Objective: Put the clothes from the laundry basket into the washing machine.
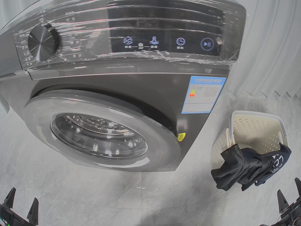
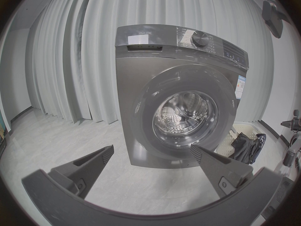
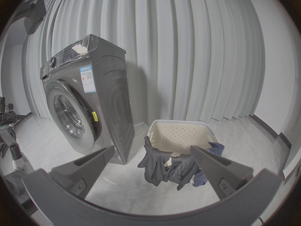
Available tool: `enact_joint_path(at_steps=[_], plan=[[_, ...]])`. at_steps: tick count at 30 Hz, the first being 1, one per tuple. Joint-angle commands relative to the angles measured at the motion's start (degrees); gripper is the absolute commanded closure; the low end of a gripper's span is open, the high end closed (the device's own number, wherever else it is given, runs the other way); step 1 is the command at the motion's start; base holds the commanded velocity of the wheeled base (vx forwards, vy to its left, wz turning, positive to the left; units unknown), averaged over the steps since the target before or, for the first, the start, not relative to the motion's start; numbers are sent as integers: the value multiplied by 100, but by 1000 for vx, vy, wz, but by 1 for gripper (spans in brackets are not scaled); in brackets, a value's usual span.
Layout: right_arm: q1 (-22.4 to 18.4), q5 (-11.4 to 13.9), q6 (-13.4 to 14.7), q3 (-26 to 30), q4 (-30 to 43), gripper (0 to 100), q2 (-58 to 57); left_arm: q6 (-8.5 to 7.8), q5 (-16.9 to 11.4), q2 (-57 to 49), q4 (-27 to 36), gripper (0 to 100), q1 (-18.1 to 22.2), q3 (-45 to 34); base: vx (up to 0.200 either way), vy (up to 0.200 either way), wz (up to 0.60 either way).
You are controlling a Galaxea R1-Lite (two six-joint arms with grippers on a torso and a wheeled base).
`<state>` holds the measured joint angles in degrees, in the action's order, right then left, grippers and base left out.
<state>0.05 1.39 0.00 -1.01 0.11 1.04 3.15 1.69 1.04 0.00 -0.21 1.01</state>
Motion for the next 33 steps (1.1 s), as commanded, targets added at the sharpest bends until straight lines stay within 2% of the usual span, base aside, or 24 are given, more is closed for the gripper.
enact_joint_path(at_steps=[1,12,30,33], plan=[[4,2,0,101,-2,0,-77,2,-2,-68,0,0,3,-92,0,0,0],[4,2,0,101,-2,0,-77,2,-2,-68,0,0,3,-92,0,0,0],[4,2,0,101,-2,0,-77,11,6,-68,9,0,3,-92,0,200,0],[4,2,0,101,-2,0,-77,2,6,-68,0,0,3,-92,0,0,0]])
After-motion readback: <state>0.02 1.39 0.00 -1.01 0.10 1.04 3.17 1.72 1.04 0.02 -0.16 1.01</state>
